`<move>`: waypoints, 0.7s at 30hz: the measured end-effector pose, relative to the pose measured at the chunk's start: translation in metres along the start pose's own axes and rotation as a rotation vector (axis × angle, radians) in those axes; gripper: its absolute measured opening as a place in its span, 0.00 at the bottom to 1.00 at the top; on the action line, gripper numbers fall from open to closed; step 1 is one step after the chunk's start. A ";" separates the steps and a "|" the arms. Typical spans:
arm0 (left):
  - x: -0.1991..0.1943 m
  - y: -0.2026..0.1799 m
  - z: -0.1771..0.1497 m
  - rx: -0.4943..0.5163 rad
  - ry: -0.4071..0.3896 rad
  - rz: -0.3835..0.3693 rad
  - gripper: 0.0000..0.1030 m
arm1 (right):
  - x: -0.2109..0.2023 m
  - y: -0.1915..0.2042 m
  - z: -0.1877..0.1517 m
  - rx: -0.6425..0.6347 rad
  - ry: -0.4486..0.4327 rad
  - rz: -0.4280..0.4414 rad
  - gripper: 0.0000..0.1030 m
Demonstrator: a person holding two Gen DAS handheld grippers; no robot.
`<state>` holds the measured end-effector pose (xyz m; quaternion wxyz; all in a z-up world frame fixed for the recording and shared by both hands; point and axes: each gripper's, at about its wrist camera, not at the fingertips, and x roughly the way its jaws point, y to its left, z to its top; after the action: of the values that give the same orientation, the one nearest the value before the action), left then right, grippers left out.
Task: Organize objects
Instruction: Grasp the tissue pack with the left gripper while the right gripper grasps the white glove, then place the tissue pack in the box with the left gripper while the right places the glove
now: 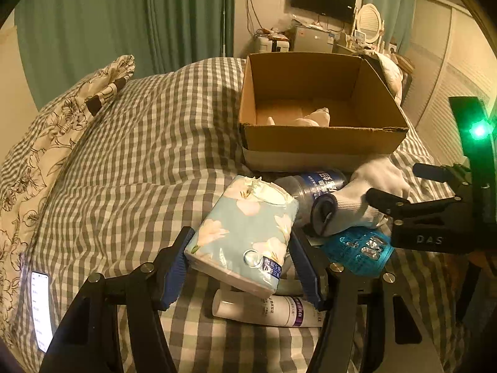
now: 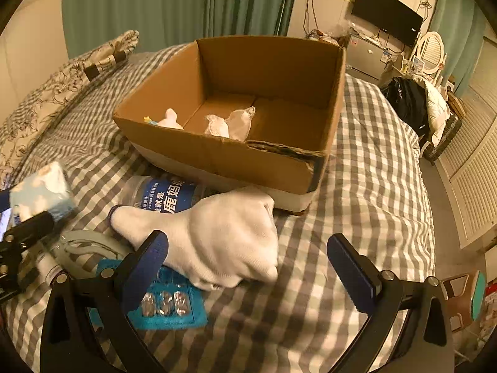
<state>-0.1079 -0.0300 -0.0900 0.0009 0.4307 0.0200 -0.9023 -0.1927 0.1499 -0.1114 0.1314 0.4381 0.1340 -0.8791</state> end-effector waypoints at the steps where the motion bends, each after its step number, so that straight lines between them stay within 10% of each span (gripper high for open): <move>1: 0.002 0.000 0.000 -0.001 0.003 -0.004 0.62 | 0.002 0.001 0.001 -0.001 0.006 0.005 0.99; 21: -0.013 -0.005 -0.010 -0.008 0.007 -0.034 0.62 | -0.017 0.013 -0.012 -0.041 -0.011 0.027 0.39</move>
<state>-0.0921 -0.0249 -0.0855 -0.0131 0.4336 0.0309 -0.9005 -0.1696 0.1439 -0.1056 0.1529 0.4321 0.1452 -0.8768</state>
